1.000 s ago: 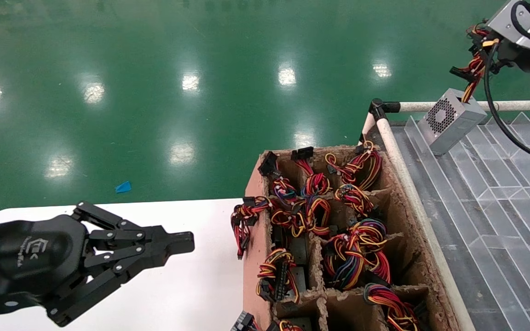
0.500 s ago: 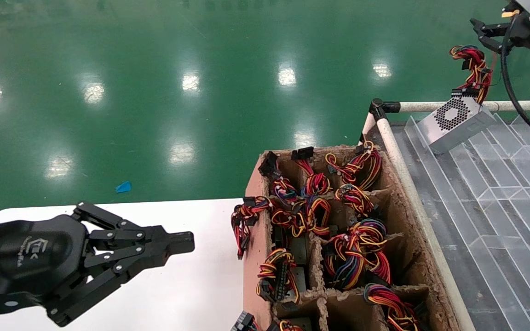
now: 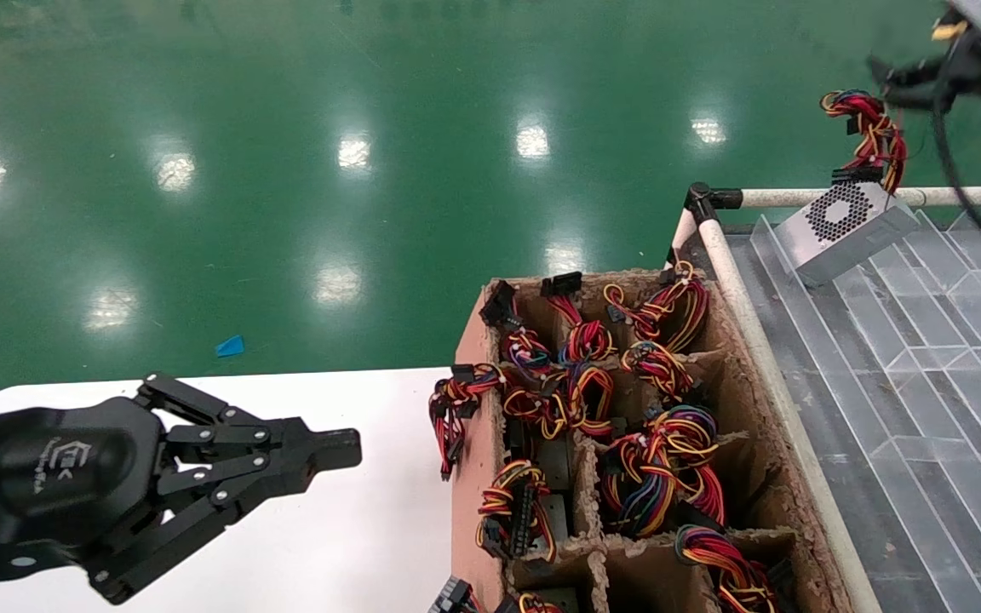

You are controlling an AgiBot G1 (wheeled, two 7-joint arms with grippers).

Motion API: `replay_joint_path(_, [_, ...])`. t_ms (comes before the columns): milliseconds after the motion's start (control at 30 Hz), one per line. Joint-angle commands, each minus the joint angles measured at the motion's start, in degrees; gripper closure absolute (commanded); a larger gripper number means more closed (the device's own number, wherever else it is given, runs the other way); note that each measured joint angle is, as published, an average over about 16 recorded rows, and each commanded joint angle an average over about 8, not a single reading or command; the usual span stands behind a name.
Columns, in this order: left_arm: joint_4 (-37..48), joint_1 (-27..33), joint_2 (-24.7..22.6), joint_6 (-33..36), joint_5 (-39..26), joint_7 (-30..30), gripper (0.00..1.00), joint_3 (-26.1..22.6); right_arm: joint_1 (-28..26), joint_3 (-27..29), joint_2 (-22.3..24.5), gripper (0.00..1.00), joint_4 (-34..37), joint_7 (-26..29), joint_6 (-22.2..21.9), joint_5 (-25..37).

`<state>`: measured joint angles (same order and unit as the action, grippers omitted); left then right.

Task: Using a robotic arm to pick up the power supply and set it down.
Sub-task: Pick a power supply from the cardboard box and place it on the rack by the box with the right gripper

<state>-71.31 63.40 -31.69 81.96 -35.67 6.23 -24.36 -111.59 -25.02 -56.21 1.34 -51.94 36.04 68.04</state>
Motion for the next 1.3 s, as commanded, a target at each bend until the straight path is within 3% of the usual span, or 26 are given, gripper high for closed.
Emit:
replay_joint_path(33, [0.0,0.0,0.0,0.0,0.0,0.0,1.00,0.0,0.2,-0.4,-0.1,0.00,0.7,0.5,-0.2,0.6])
replay_joint_path(67, [0.0,0.0,0.0,0.0,0.0,0.0,1.00,0.0,0.2,-0.7,-0.1,0.09,0.9,0.9,-0.1,1.0])
replay_joint_path(300, [0.0,0.0,0.0,0.0,0.0,0.0,1.00,0.0,0.5,-2.4,-0.4,0.96,1.5,4.0,0.7,3.5])
replay_joint_path(333, [0.0,0.0,0.0,0.0,0.0,0.0,1.00,0.0,0.6,-2.6,-0.5,1.00,1.6,4.5,0.9,3.9])
replay_joint_path(800, [0.0,0.0,0.0,0.0,0.0,0.0,1.00,0.0,1.3,-5.6,-0.5,1.00,0.7,8.8,1.0,8.2])
replay_joint_path(1300, [0.0,0.0,0.0,0.0,0.0,0.0,1.00,0.0,4.6,-6.0,0.1,1.00,-0.6,9.4,0.0,8.9])
